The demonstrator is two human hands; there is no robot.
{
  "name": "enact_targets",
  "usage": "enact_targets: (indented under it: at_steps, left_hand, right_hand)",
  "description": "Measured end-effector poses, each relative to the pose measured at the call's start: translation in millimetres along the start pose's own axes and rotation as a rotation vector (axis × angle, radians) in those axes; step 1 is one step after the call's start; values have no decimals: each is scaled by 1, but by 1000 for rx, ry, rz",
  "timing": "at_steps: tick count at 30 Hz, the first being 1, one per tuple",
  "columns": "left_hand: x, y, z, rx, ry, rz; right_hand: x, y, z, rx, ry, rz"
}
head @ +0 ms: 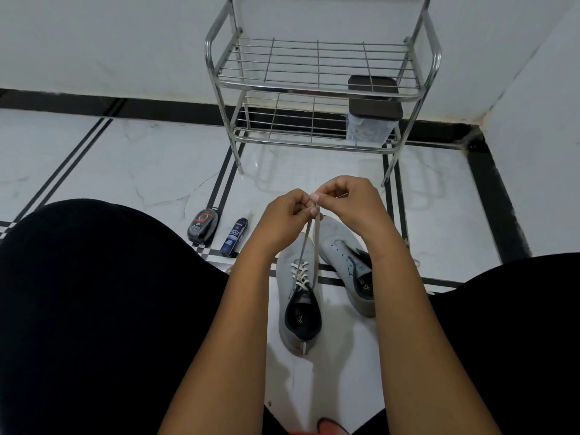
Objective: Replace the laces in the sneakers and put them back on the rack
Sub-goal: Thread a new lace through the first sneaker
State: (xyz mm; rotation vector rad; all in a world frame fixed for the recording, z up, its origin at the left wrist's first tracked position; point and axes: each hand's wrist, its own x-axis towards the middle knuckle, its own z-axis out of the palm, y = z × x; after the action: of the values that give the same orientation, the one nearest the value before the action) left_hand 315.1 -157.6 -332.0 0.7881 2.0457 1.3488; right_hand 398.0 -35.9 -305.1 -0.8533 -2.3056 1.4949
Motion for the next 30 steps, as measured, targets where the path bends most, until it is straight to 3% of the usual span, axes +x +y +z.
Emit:
enact_targets:
  at_steps: [14, 24, 30]
  left_hand:
    - [-1, -3, 0, -279, 89, -31]
    - [-2, -6, 0, -170, 59, -12]
    - [-1, -6, 0, -169, 67, -19]
  right_hand:
    - [-5, 0, -5, 287, -67, 23]
    - [-6, 8, -11, 296, -48, 91]
    - [-6, 7, -11, 282, -83, 40]
